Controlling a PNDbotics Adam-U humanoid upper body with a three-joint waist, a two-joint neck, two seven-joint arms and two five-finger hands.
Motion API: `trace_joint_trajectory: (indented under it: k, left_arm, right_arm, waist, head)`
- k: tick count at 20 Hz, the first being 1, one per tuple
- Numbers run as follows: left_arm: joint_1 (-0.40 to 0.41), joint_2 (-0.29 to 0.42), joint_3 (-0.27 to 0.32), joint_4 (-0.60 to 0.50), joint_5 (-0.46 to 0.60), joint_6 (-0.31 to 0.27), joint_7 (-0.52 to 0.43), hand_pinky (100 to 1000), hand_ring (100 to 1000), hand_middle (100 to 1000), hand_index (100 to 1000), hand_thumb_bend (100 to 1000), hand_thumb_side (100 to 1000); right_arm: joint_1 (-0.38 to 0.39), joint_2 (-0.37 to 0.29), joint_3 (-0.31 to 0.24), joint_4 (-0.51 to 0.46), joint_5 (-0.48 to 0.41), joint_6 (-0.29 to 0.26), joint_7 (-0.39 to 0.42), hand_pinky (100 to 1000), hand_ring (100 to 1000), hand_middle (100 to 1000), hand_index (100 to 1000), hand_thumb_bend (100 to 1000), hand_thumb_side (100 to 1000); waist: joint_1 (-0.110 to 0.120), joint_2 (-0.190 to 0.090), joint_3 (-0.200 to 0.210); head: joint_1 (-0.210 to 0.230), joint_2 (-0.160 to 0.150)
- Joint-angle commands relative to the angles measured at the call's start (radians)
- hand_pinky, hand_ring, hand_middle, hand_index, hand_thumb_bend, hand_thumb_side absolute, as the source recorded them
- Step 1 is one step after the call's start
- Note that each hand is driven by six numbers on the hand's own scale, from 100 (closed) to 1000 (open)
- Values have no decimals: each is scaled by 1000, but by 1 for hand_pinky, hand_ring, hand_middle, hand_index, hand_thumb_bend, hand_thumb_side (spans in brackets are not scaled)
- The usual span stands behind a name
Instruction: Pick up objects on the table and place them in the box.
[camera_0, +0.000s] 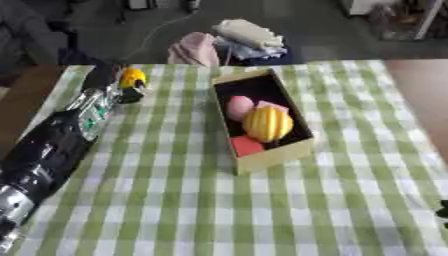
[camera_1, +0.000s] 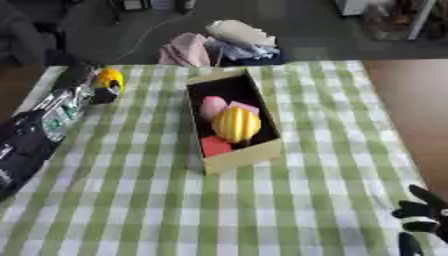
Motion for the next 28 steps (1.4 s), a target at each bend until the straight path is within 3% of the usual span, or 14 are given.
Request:
trace_joint_trajectory:
  k: [1, 4, 5, 7, 14, 21, 28]
  left_arm:
    - [-7, 53, 16, -1, -9, 5, -1, 765, 783, 859, 913, 168, 438]
    - [-5, 48, 16, 4, -21, 10, -7, 760, 776, 858, 913, 178, 358]
    - [-4, 46, 16, 4, -26, 10, -7, 748, 758, 837, 900, 187, 270]
    - [-3, 42, 16, 6, -35, 11, -4, 734, 727, 809, 879, 192, 213]
    - [1, 37, 14, 2, -82, 14, 43, 670, 553, 632, 742, 148, 192]
    - [4, 40, 24, -28, -100, 30, 148, 543, 325, 337, 452, 100, 176]
    - [15, 81, 29, -135, -30, 22, 254, 526, 306, 305, 422, 100, 195]
  right_arm:
    - [-12, -5, 1, -18, -9, -2, 5, 735, 890, 693, 985, 100, 470]
    - [-13, -4, 0, -19, -11, -1, 4, 735, 890, 693, 985, 100, 470]
    - [-13, -4, 0, -19, -11, -1, 5, 735, 890, 693, 985, 100, 470]
    - [-13, -4, 1, -19, -12, -1, 6, 735, 890, 693, 985, 100, 470]
    - [-12, -4, 0, -17, -12, -1, 7, 735, 890, 693, 986, 100, 470]
    - [-9, -4, -1, -13, -11, -1, 8, 734, 890, 693, 985, 100, 470]
    - [-4, -7, -6, -10, -7, -2, 4, 734, 891, 693, 986, 100, 470]
  waist:
    - [-12, 1, -2]
    - [-9, 9, -5]
    - [-9, 11, -5]
    - [-8, 14, -5]
    - [-7, 14, -4]
    - [-6, 11, 3]
    - [-3, 0, 15]
  head:
    - [12, -18]
    - [14, -19]
    - [13, -18]
    - [12, -19]
    - [16, -19]
    - [15, -15]
    - [10, -8]
